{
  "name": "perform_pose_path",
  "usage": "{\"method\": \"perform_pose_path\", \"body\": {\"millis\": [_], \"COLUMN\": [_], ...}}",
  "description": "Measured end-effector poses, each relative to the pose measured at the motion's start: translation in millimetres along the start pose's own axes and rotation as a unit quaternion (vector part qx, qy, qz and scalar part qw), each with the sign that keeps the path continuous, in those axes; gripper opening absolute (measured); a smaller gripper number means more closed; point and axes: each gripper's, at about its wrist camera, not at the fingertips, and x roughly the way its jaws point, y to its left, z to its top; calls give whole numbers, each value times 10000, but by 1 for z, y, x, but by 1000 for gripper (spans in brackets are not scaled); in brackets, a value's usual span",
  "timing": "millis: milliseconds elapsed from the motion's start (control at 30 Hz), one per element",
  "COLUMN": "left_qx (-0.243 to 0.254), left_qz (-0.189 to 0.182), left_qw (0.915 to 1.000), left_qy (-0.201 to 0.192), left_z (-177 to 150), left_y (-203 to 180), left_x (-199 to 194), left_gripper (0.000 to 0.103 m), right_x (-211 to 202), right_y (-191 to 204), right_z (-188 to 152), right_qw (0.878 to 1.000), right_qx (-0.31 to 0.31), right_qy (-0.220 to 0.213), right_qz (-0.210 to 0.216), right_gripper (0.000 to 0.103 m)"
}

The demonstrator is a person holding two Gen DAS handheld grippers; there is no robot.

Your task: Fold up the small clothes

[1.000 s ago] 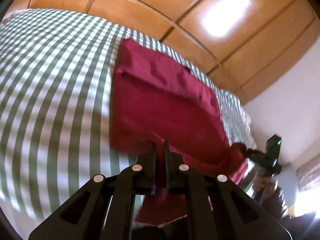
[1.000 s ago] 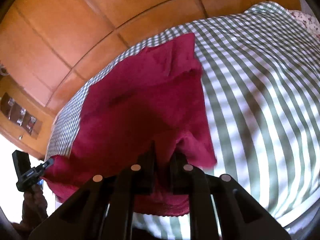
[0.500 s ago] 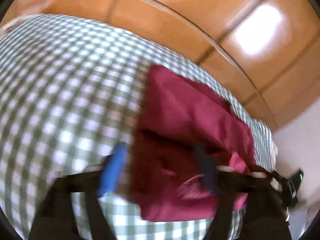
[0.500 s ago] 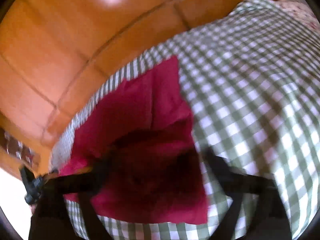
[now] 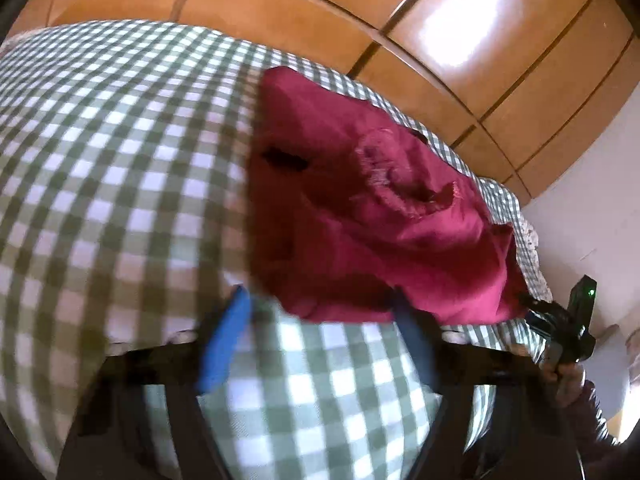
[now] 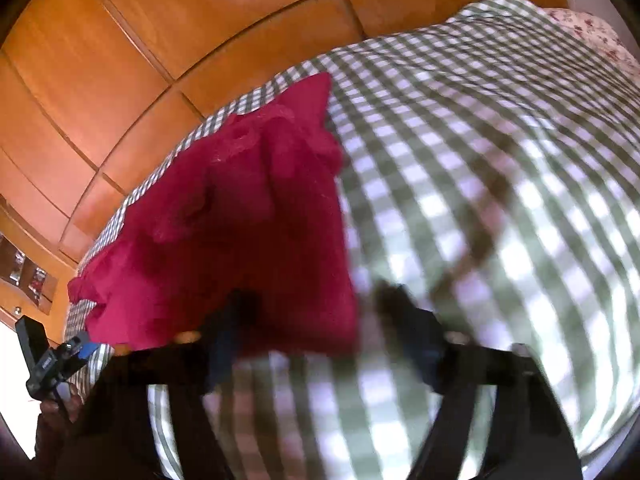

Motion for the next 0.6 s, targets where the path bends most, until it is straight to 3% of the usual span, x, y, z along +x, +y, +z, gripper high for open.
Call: {"method": "perform_pose_path", "body": {"millis": [33,67,133,267,433,600], "left_qx": [-40,-31,-22,-9,156,503], "left_qz": [-46,65,28,-263,-319,-88], "left_qw": [10000,9999,10000,9996,9989,9962], "left_qy": [57,74,64,39,296,710], "left_z": [2,3,1,-11,-49,-92], "left_y": [-1,-2,-4,-5,-12,-22], "left_x": [5,7,5,-15,-43,-59], "left_gripper": [32,25,19,17,17,22], "right_x": [4,4,-3,-29,-63,-87], "right_y": [5,5,5,2,-1,-16], "right_z": [1,0,-3,-10,-38,-82], "right_qw": [9998,9997,9999,9998,9993,9985], "right_qx": [-109,-145,-98,-32,-111,-89], "right_qy": [81,92,122,100,297,505], "right_qz": [-120,-162,-62,152,217,168], "right_gripper": [35,29,23,16,16,19]}}
